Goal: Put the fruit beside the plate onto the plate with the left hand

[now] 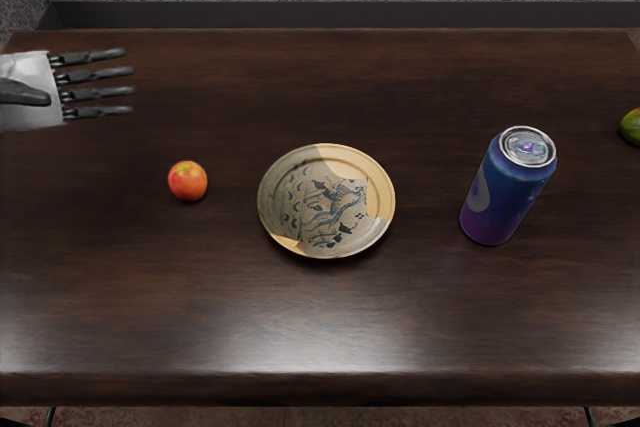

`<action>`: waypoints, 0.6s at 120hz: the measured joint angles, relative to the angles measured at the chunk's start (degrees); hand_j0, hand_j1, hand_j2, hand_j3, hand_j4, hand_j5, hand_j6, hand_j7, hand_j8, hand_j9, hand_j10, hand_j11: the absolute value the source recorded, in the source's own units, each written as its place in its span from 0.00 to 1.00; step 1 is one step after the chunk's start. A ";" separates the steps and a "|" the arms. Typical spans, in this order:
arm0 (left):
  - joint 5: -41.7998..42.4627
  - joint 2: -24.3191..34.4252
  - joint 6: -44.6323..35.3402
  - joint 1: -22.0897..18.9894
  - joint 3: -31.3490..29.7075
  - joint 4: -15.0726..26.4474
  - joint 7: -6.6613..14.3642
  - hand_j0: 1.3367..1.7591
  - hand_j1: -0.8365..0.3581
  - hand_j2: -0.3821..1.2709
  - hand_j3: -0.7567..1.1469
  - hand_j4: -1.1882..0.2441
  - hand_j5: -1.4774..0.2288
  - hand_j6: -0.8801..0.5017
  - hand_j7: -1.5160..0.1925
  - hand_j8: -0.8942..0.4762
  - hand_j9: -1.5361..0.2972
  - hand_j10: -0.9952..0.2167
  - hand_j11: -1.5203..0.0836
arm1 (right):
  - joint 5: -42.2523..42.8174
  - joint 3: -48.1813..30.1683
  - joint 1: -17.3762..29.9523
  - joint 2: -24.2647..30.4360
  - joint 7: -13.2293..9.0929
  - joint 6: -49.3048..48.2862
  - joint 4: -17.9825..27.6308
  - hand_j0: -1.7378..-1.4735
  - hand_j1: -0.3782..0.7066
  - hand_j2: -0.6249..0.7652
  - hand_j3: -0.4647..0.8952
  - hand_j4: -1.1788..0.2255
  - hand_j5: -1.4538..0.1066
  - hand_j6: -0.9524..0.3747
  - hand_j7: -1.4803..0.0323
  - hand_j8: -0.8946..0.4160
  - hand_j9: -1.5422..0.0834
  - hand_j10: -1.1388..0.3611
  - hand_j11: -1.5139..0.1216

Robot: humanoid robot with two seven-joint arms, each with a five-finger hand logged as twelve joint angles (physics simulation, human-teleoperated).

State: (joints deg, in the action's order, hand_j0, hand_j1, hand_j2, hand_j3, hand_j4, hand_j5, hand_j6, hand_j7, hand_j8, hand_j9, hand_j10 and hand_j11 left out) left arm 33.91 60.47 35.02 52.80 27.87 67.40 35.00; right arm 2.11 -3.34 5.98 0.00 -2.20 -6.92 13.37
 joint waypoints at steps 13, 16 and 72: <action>-0.10 -0.09 0.02 -0.23 -0.20 -0.05 0.00 0.76 0.98 0.23 0.40 0.82 0.86 0.63 0.88 0.65 0.83 0.82 0.94 | 0.00 -0.05 0.03 0.00 0.00 -0.01 0.07 0.30 0.04 0.45 0.34 0.83 0.92 0.71 0.97 0.67 0.94 0.75 0.91; -0.61 -0.08 0.03 -0.33 -0.40 -0.06 0.00 0.76 0.98 0.23 0.40 0.83 0.86 0.63 0.88 0.65 0.83 0.82 0.94 | 0.00 -0.06 0.03 0.00 0.00 -0.02 0.07 0.30 0.04 0.45 0.34 0.83 0.92 0.71 0.97 0.67 0.94 0.75 0.91; -71.07 -23.57 -21.15 18.71 -9.96 1.74 0.00 0.76 0.98 0.23 0.40 0.82 0.86 0.63 0.88 0.64 0.83 0.81 0.94 | 0.00 -0.09 0.02 0.00 0.00 -0.02 0.08 0.30 0.04 0.45 0.34 0.83 0.92 0.71 0.97 0.67 0.94 0.75 0.91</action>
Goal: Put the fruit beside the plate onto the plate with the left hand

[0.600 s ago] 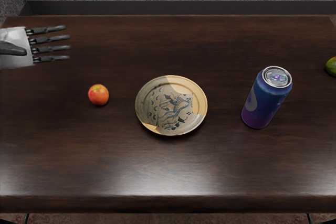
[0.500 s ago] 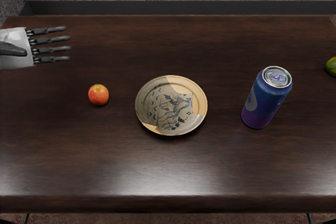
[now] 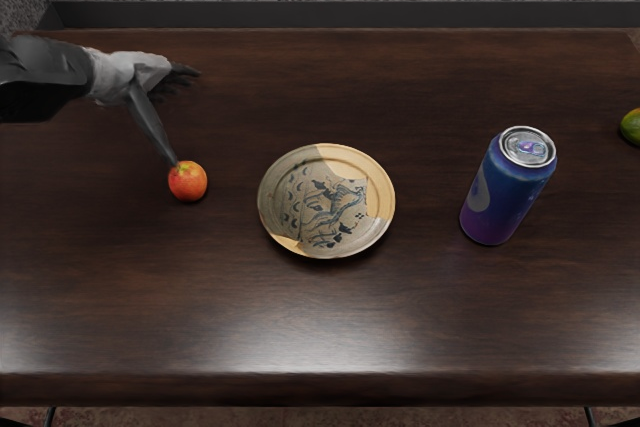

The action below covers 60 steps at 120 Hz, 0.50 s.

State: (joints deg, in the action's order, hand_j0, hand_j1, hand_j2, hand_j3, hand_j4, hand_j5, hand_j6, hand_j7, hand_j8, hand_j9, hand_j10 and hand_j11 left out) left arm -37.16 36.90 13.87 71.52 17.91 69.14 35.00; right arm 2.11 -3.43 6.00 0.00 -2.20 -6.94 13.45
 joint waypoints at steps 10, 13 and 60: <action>-5.95 -3.64 -10.25 2.54 -9.88 0.16 0.00 0.76 0.98 0.23 0.40 0.82 0.85 0.63 0.88 0.64 0.83 0.81 0.94 | 0.00 0.00 0.00 0.00 0.00 0.00 -0.03 0.30 0.04 0.45 0.34 0.83 0.92 0.71 0.97 0.67 0.94 0.75 0.91; -7.25 -5.23 -12.09 2.50 -12.56 0.19 0.00 0.76 0.98 0.23 0.40 0.82 0.85 0.62 0.88 0.64 0.83 0.81 0.94 | 0.00 0.00 0.00 0.00 0.00 0.00 -0.04 0.30 0.04 0.45 0.34 0.83 0.92 0.71 0.97 0.67 0.94 0.75 0.91; -11.93 -12.21 -20.65 2.19 -28.90 0.20 0.00 0.76 0.82 0.25 0.40 0.70 0.73 0.51 0.75 0.52 0.71 0.67 0.80 | 0.00 0.00 -0.01 0.00 0.00 0.00 -0.09 0.30 0.04 0.45 0.34 0.83 0.92 0.71 0.97 0.67 0.94 0.75 0.91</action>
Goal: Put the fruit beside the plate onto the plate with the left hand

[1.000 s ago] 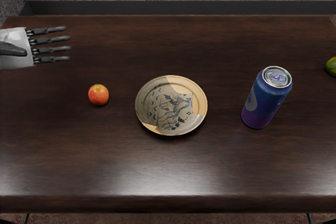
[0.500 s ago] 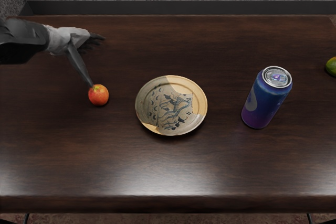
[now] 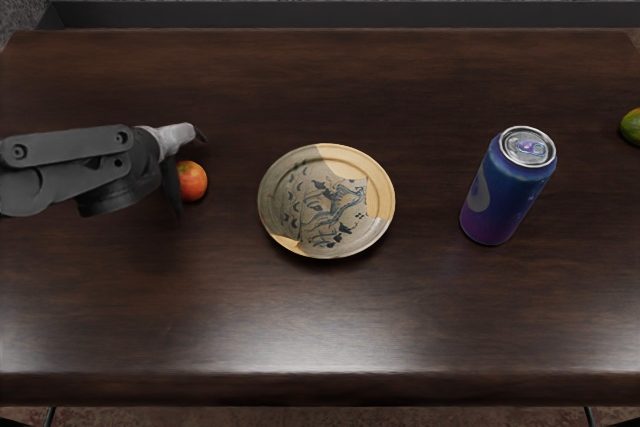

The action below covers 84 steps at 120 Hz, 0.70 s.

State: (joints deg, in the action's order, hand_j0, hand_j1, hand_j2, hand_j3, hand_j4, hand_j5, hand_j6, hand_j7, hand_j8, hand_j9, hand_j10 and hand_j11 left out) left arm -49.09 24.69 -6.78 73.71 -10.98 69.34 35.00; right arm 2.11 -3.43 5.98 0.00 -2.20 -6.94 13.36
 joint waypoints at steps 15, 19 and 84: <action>-0.08 -0.68 -0.61 0.28 -0.31 0.00 0.01 0.76 0.73 0.26 0.40 0.64 0.66 0.44 0.68 0.45 0.65 0.60 0.73 | 0.00 0.00 0.01 0.00 0.00 0.00 0.00 0.30 0.04 0.45 0.34 0.83 0.92 0.71 0.97 0.67 0.94 0.75 0.91; -0.08 -0.77 -1.47 0.29 -0.36 0.00 0.00 0.76 0.71 0.27 0.40 0.63 0.65 0.43 0.67 0.44 0.63 0.58 0.71 | 0.00 0.00 0.00 0.00 0.00 0.00 0.00 0.30 0.04 0.45 0.34 0.83 0.92 0.71 0.97 0.67 0.94 0.75 0.91; 0.00 -0.43 -5.92 0.16 0.24 0.00 -0.02 0.76 0.48 0.45 0.40 0.41 0.40 0.29 0.43 0.29 0.41 0.33 0.45 | 0.00 0.00 0.00 0.00 0.00 0.00 0.00 0.30 0.04 0.45 0.34 0.83 0.92 0.71 0.97 0.67 0.94 0.75 0.91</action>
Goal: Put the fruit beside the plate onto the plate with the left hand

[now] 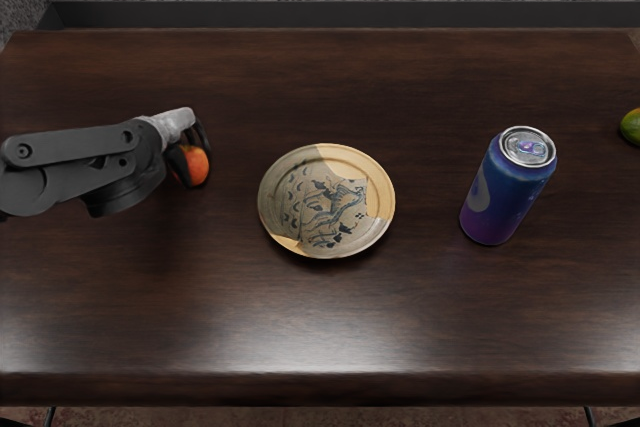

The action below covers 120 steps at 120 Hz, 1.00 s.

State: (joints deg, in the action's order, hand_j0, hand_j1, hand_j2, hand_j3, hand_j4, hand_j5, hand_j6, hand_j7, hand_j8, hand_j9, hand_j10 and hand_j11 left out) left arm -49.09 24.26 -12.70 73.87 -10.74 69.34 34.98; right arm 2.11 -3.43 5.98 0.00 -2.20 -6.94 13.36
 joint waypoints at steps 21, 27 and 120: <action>-0.24 -0.09 -0.11 -0.57 0.06 -0.08 0.00 0.75 0.51 0.46 0.40 0.37 0.38 0.27 0.39 0.27 0.37 0.29 0.41 | 0.00 0.00 0.00 0.00 0.00 0.00 0.00 0.30 0.04 0.45 0.34 0.83 0.92 0.71 0.97 0.67 0.94 0.75 0.91; -0.30 -0.17 -0.11 -0.57 0.06 -0.09 0.02 0.75 0.50 0.47 0.40 0.36 0.38 0.28 0.38 0.28 0.36 0.29 0.40 | 0.00 0.00 0.00 0.00 0.00 0.00 0.00 0.30 0.04 0.45 0.34 0.83 0.92 0.71 0.97 0.67 0.94 0.75 0.91; 22.45 -3.64 17.99 -2.05 29.12 0.30 0.03 0.76 0.42 0.50 0.40 0.40 0.37 0.35 0.40 0.33 0.39 0.30 0.43 | -0.01 0.00 0.01 0.00 0.00 0.00 -0.01 0.30 0.04 0.45 0.34 0.83 0.92 0.71 0.97 0.67 0.94 0.75 0.91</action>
State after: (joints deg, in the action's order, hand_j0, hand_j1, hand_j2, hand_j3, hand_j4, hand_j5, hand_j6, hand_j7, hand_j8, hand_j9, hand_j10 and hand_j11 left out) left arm -26.64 20.62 5.30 71.82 18.38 69.64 35.01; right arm 2.10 -3.43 5.99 0.00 -2.20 -6.94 13.35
